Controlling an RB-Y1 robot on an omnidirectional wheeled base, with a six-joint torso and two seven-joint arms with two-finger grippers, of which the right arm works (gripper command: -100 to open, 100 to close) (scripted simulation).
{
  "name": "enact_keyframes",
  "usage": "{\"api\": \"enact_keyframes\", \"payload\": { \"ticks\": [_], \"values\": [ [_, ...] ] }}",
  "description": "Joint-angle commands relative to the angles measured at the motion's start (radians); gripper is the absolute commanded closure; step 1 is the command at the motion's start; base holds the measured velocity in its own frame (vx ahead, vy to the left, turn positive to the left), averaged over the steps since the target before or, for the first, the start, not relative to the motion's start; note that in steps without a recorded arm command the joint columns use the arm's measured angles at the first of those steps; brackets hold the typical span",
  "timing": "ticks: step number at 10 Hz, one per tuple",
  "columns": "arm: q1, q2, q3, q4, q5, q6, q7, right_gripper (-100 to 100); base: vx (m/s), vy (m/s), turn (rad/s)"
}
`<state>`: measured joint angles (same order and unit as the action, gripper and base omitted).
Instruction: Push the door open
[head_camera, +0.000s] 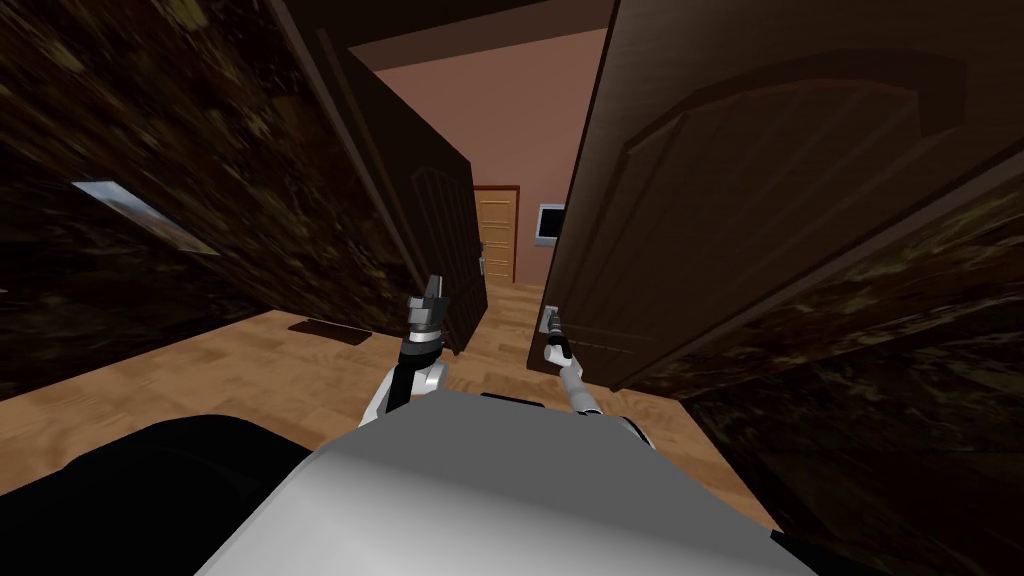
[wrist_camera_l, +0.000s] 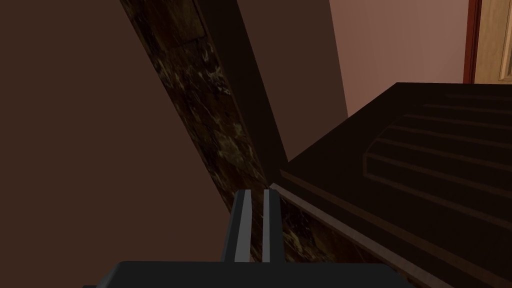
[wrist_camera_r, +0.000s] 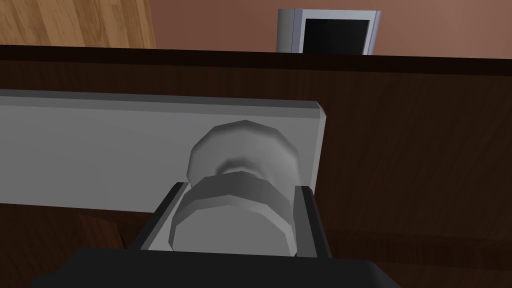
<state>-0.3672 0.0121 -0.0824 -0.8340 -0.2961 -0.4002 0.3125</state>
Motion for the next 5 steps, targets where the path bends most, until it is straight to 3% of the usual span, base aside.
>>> {"api": "enact_keyframes", "payload": {
  "ticks": [1,5],
  "values": [
    [-0.006,-0.019,-0.016,0.003,-0.004,-0.007,0.005,100,0.152,0.051,-0.046],
    [-0.005,-0.051,-0.046,0.004,-0.015,-0.01,0.013,100,0.172,0.066,-0.037]
  ]
}}
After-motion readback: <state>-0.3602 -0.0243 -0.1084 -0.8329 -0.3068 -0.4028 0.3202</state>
